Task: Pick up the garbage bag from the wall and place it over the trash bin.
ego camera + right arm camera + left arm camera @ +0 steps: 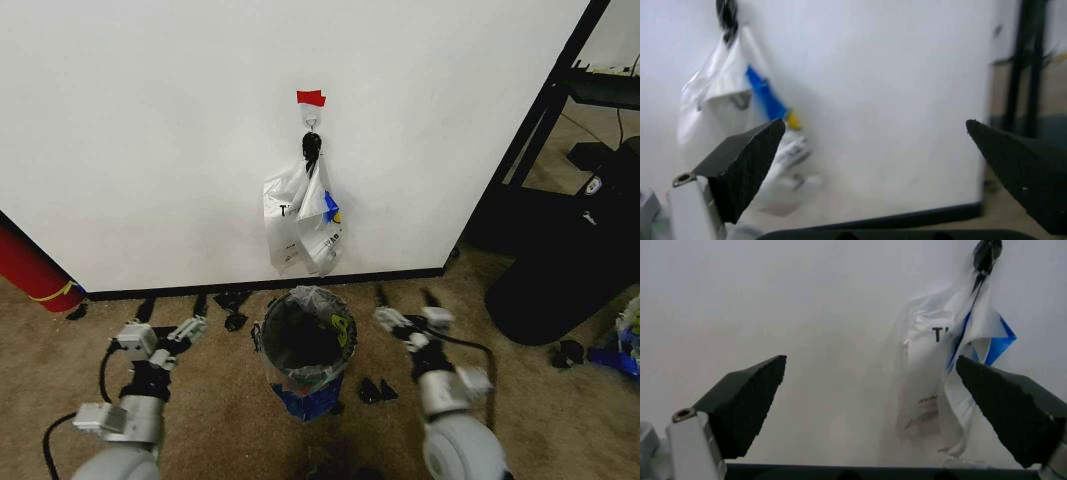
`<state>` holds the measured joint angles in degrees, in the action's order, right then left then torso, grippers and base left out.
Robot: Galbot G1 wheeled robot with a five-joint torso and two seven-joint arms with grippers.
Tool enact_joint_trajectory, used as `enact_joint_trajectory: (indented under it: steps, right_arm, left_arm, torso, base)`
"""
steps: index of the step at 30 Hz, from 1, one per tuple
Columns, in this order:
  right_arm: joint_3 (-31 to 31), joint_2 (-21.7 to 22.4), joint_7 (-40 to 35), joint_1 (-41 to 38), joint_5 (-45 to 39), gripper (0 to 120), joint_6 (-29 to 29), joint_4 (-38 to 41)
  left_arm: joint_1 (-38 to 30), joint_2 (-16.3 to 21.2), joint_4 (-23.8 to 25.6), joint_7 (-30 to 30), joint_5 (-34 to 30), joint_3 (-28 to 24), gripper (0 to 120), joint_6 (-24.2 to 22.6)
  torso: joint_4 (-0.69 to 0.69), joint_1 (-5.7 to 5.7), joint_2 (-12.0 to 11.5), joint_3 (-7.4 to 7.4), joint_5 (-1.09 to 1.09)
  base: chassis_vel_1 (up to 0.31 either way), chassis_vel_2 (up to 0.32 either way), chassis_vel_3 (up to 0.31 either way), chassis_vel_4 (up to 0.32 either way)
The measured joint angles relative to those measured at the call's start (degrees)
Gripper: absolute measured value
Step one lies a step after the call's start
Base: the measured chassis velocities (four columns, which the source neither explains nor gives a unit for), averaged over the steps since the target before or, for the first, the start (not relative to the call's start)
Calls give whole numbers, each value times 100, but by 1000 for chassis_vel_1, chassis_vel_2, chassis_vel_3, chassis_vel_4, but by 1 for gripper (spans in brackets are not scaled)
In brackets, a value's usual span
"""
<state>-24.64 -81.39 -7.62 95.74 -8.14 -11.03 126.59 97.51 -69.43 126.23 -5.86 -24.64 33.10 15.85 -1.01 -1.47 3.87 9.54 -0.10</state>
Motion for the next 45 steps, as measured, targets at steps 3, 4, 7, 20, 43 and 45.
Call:
enact_joint_trajectory:
  steps: [3,4,7,20,43,45]
  right_arm:
    - [-263,-110,58,610,177,100,-367,409]
    - [-321,-152,63,788,252,100,-473,546]
    - [-374,-231,64,981,403,100,-638,679]
    - [-332,-819,-33,1418,565,100,-1050,880]
    - [-155,-1075,-81,1498,1227,100,-1101,948]
    - [-153,-1087,-80,1501,1245,100,-1107,933]
  left_arm:
    - [64,-84,-1,-12,190,-7,100,192]
    - [87,-112,-2,-24,294,-6,100,273]
    - [121,-162,2,-76,411,-7,100,367]
    - [52,-1,53,-249,576,-142,100,497]
    - [14,195,73,-351,544,-354,100,400]
    - [30,209,65,-357,544,-361,100,408]
  torso:
    - [-1,0,0,0,-1]
    - [1,0,0,0,-2]
    - [1,0,0,0,-1]
    - [0,0,0,1,-2]
    - [1,0,0,1,-1]
    - [0,0,0,1,-1]
  base:
    - [0,0,0,0]
    - [0,0,0,0]
    - [0,0,0,0]
    - [0,0,0,0]
    - [0,0,0,0]
    - [0,0,0,0]
